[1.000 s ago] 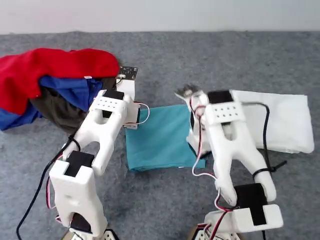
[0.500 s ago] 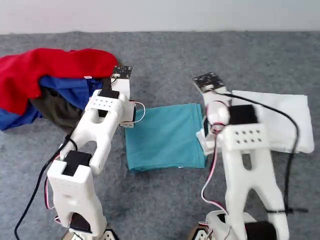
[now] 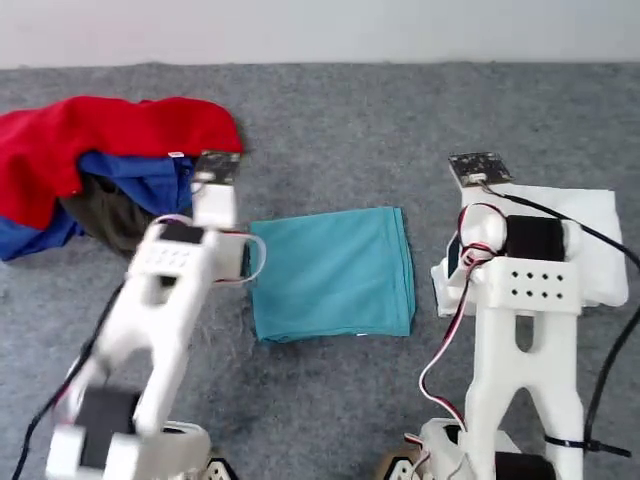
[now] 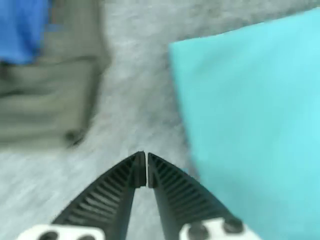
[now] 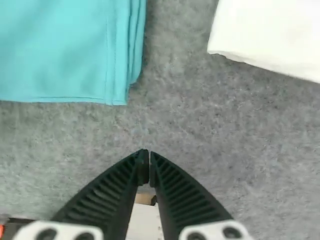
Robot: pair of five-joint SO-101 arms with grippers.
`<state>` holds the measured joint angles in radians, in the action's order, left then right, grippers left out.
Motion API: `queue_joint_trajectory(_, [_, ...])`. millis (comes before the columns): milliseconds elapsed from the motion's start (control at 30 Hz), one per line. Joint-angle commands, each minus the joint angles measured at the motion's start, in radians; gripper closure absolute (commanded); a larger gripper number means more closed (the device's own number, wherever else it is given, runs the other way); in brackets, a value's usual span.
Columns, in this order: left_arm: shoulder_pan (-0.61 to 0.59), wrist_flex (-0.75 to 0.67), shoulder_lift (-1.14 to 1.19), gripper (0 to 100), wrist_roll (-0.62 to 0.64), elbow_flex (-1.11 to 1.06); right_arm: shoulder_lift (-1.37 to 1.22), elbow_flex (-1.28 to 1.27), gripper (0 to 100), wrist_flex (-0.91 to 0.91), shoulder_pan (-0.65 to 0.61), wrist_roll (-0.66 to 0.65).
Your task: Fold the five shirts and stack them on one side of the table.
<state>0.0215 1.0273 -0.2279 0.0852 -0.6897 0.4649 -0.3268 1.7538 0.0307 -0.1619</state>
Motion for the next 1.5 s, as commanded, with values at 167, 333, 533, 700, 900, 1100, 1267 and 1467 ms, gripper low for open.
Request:
queue_joint_trajectory(167, [-0.376, 0.253, -0.365, 99, -0.186, -0.136, 0.031, 0.044, 92.4, 0.012, -0.068, 0.169])
queue_joint_trajectory(333, [-0.479, 0.256, -0.483, 99, -0.284, -0.211, 0.03, 0.048, 77.3, 0.01, -0.154, 0.272])
queue_joint_trajectory(533, [-0.479, 0.216, -0.615, 99, -0.287, -0.22, 0.028, 0.044, 71.5, -0.059, -0.186, 0.396])
queue_joint_trajectory(700, [-0.476, 0.106, -0.618, 99, -0.285, -0.317, 0.028, 0.04, 71.1, -0.067, -0.186, 0.534])
queue_joint_trajectory(900, [-0.474, -0.083, -0.62, 99, -0.285, -0.532, -0.03, -0.032, 71.0, -0.097, -0.22, 0.651])
queue_joint_trajectory(1100, [-0.474, -0.13, -0.618, 99, -0.204, -0.582, -0.183, -0.068, 71.0, -0.223, -0.295, 0.741])
queue_joint_trajectory(1267, [-0.474, -0.169, -0.62, 99, -0.186, -0.615, -0.26, -0.074, 71.0, -0.32, -0.298, 0.807])
queue_joint_trajectory(1467, [-0.474, -0.169, -0.62, 99, -0.186, -0.619, -0.403, -0.074, 71.0, -0.395, -0.297, 0.865])
